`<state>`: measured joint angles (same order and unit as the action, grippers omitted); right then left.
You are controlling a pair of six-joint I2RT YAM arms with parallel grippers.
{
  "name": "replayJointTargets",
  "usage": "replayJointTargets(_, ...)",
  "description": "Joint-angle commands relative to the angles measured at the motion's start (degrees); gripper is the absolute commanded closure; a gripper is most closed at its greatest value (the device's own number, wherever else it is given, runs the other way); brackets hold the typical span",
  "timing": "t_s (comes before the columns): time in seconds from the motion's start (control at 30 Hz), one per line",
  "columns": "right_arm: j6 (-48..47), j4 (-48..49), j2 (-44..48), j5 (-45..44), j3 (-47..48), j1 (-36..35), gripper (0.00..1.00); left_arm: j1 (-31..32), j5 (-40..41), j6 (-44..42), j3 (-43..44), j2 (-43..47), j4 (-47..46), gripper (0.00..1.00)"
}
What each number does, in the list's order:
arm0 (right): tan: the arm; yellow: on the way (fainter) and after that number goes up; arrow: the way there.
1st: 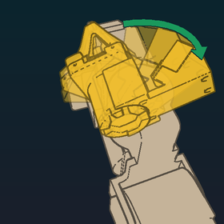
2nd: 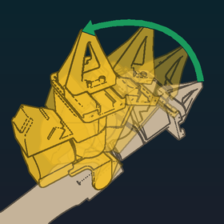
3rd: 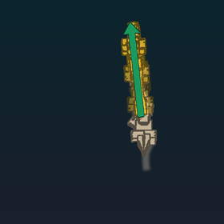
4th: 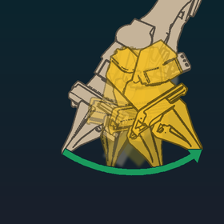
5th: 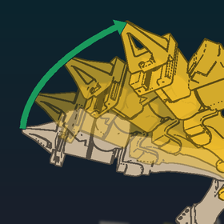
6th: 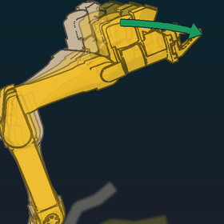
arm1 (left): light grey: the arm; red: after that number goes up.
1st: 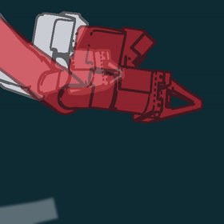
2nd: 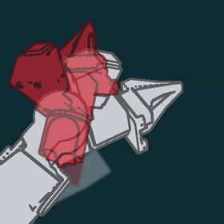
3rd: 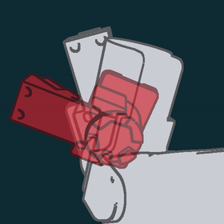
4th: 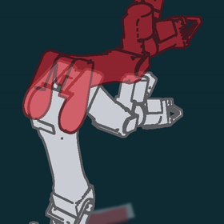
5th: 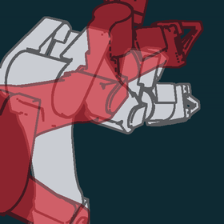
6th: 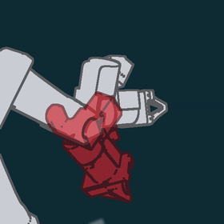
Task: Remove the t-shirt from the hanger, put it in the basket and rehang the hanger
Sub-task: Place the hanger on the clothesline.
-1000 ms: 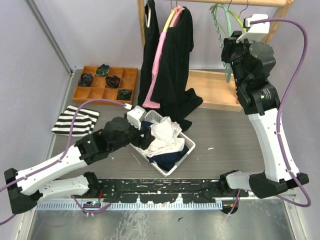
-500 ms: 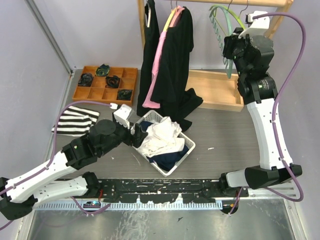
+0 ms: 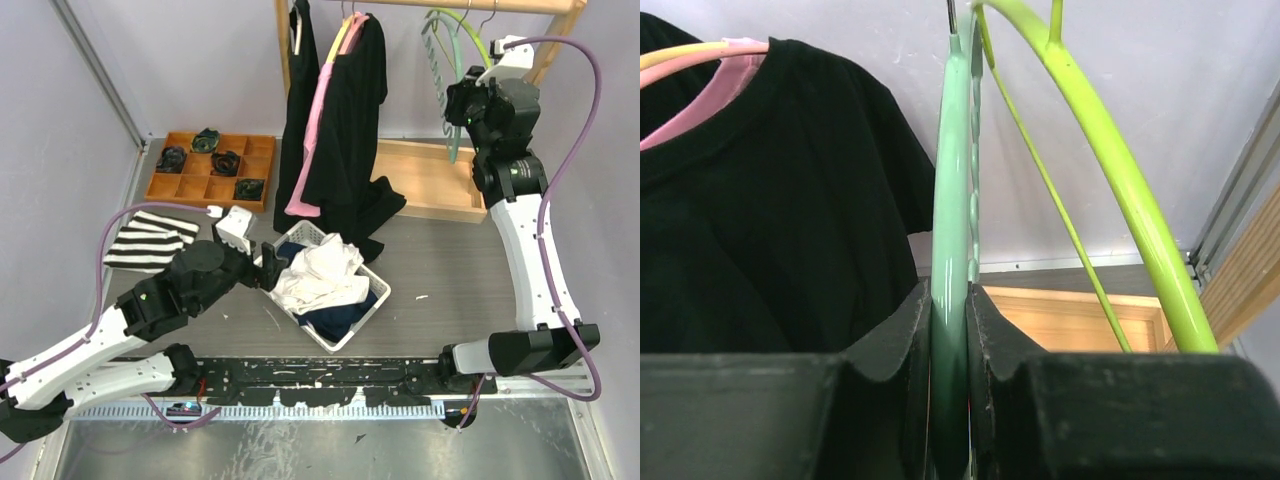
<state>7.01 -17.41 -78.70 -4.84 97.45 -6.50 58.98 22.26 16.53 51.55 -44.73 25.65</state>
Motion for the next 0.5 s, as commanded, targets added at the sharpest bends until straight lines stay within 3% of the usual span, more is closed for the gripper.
replayJointTargets(0.0,1.2,4.3,4.6,-0.8,-2.3,0.3,0.7,0.0,4.3,0.2,3.5,-0.2,0.7,0.11)
replayJointTargets(0.07,1.2,4.1,6.1,-2.2,-3.2,0.3,0.56,0.0,5.5,0.2,4.4,-0.8,0.9,0.06)
replayJointTargets(0.13,0.9,3.9,7.8,-3.0,-3.4,0.3,0.53,0.0,6.0,0.1,4.8,-1.0,0.4,0.01)
replayJointTargets(0.47,-0.6,-3.7,11.5,-2.5,5.5,0.3,0.46,0.0,7.3,-1.5,5.7,-1.4,-1.8,0.02)
